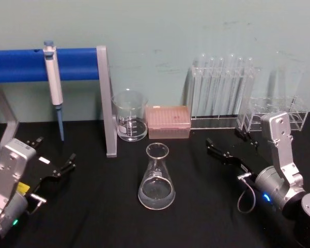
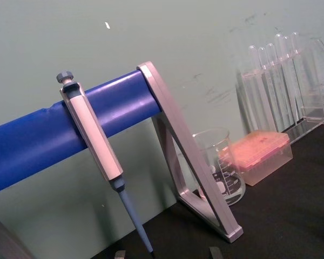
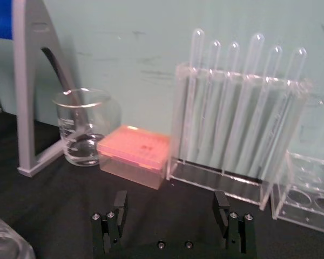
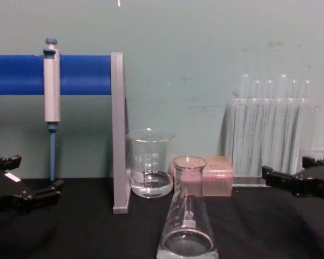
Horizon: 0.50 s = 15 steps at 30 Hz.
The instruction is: Grasp the erlenmeyer flask with one hand, shake it three times, then place it back.
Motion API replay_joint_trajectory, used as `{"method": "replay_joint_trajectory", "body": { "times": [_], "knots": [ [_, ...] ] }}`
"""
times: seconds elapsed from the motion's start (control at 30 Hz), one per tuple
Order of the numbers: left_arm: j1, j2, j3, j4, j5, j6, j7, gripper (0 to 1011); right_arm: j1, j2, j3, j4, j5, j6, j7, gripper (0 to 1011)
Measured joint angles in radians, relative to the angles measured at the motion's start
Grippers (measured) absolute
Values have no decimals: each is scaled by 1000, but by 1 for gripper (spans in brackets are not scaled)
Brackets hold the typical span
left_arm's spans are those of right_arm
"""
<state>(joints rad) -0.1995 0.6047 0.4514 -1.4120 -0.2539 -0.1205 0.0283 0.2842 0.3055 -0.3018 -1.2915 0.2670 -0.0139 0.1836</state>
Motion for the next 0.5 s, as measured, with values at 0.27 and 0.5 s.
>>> {"method": "replay_joint_trajectory", "body": {
  "times": [0.27,0.5],
  "knots": [
    [0,0,0,0,0,0,0,1001,6,-25,20,37,-16,10,-9,1003],
    [0,0,0,0,0,0,0,1001,7,-39,34,50,-32,20,-12,1003]
  ]
}}
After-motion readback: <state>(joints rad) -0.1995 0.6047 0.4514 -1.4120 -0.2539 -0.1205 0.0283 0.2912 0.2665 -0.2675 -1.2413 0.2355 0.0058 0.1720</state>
